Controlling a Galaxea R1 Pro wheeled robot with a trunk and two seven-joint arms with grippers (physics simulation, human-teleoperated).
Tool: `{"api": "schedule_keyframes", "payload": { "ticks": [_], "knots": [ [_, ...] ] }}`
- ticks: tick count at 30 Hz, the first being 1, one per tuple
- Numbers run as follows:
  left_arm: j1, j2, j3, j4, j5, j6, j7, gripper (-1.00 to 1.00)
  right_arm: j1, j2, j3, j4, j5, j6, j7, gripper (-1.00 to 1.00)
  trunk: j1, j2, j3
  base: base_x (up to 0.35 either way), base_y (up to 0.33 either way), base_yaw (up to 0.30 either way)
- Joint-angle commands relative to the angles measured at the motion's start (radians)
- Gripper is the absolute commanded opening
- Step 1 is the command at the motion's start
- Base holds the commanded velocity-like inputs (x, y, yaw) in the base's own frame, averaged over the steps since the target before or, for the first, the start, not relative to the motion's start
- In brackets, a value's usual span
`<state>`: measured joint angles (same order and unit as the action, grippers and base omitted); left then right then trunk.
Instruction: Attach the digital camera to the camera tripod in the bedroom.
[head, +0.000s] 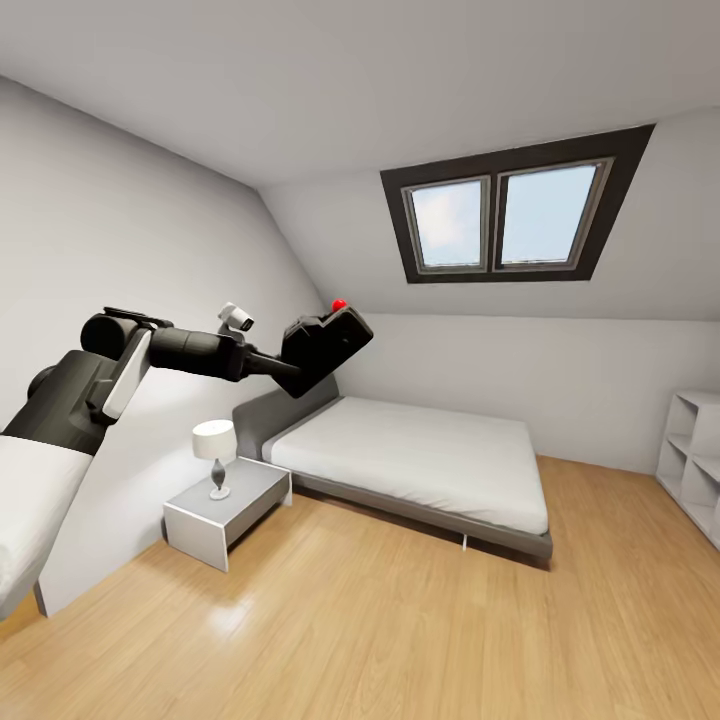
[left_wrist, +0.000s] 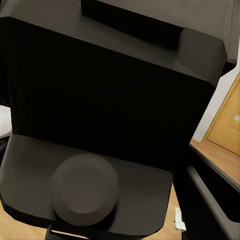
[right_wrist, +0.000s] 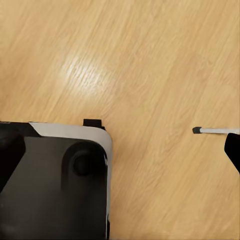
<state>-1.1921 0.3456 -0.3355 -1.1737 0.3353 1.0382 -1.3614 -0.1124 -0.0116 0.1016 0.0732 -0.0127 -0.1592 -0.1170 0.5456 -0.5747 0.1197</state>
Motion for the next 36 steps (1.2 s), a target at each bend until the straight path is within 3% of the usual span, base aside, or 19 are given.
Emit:
{"api": "schedule_keyframes", "payload": {
  "ticks": [1,11,25,36],
  "knots": [
    [0.000,0.001,-0.002,0.000,0.004,0.009,-0.002,-1.00,0.000,0.001,0.004,0.004,-0.004,-0.007,-0.003,1.00,-0.004,0.007,0.003,0.000,0.000,0.000],
    [0.000,0.001,-0.003,0.000,0.004,0.009,-0.002,-1.00,0.004,0.004,-0.119,-0.003,-0.037,-0.050,0.002,1.00,-0.042,0.077,0.034,0.000,0.000,0.000],
    [0.000,0.001,-0.004,0.000,0.004,0.009,-0.002,-1.00,0.005,0.004,-0.130,-0.003,-0.038,-0.074,0.004,1.00,-0.096,0.175,0.078,0.000,0.000,0.000],
    [0.000,0.001,-0.004,0.002,0.004,0.009,-0.002,-1.00,0.005,0.004,-0.126,-0.003,-0.038,-0.075,0.044,1.00,-0.096,0.175,0.078,0.000,0.000,0.000]
  ]
}}
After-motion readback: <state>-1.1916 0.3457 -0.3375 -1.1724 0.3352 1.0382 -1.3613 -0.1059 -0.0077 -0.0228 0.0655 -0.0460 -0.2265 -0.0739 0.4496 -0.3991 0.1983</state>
